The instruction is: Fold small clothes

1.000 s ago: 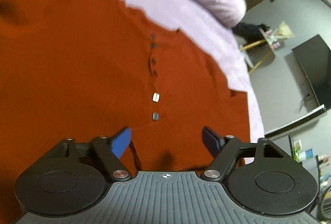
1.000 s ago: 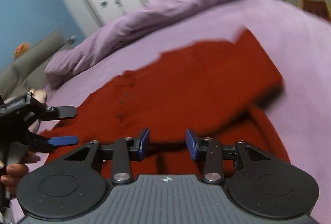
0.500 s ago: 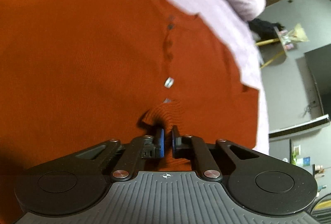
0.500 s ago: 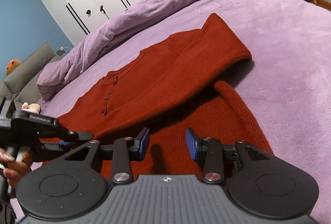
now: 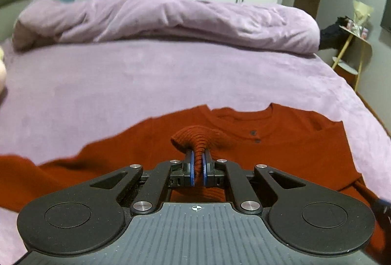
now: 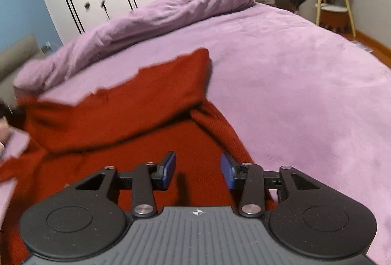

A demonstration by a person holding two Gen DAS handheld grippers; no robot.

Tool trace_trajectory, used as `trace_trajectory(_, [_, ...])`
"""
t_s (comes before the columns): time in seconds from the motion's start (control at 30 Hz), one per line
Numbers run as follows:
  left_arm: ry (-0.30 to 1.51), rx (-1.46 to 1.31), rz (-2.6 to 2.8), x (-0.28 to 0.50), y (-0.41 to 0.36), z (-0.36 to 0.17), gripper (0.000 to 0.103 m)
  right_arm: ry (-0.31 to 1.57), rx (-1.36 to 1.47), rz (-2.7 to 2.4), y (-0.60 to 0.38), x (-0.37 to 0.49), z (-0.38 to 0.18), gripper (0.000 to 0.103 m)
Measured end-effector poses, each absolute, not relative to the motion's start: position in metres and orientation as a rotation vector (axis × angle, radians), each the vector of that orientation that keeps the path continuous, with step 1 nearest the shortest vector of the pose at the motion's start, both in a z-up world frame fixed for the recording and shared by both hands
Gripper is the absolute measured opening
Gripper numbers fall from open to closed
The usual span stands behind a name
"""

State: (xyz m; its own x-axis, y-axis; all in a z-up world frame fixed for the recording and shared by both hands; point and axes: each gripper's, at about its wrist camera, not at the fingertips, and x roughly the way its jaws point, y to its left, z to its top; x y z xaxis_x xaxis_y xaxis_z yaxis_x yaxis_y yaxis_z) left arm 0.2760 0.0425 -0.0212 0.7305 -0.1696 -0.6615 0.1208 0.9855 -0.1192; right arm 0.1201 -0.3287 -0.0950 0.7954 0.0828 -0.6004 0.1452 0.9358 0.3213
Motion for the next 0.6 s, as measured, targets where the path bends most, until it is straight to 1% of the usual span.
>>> trace_trajectory(0.07, [0.738, -0.087, -0.148, 0.282, 0.045, -0.028, 0.008, 0.615, 0.381, -0.044, -0.336, 0.134, -0.083, 0.051])
trace_trajectory(0.1, [0.734, -0.094, -0.138, 0.281, 0.049, -0.032, 0.008, 0.598, 0.385, -0.051, -0.338, 0.143, -0.078, 0.058])
trace_trajectory(0.13, [0.731, -0.104, -0.134, 0.285, 0.049, -0.033, 0.008, 0.588, 0.385, -0.049, -0.341, 0.154, -0.075, 0.06])
trace_trajectory(0.3, [0.7, -0.106, -0.135, 0.291, 0.055, -0.032, 0.008, 0.683, 0.342, -0.053, -0.341, 0.235, -0.08, 0.06])
trace_trajectory(0.37, [0.689, -0.082, -0.134, 0.293, 0.055, -0.032, 0.008, 0.735, 0.338, -0.069, -0.339, 0.262, -0.089, 0.051])
trace_trajectory(0.43, [0.668, -0.062, -0.125, 0.294, 0.056, -0.032, 0.007, 0.771, 0.318, -0.064, -0.334, 0.283, -0.098, 0.022])
trace_trajectory(0.47, [0.655, -0.059, -0.122, 0.295, 0.058, -0.032, 0.007, 0.78, 0.295, -0.063, -0.33, 0.29, -0.101, 0.014])
trace_trajectory(0.5, [0.637, -0.057, -0.114, 0.294, 0.06, -0.031, 0.007, 0.771, 0.269, -0.055, -0.325, 0.293, -0.1, 0.009])
trace_trajectory(0.6, [0.616, -0.041, -0.059, 0.298, 0.069, -0.037, 0.007, 0.63, 0.196, -0.025, -0.312, 0.283, -0.083, 0.008])
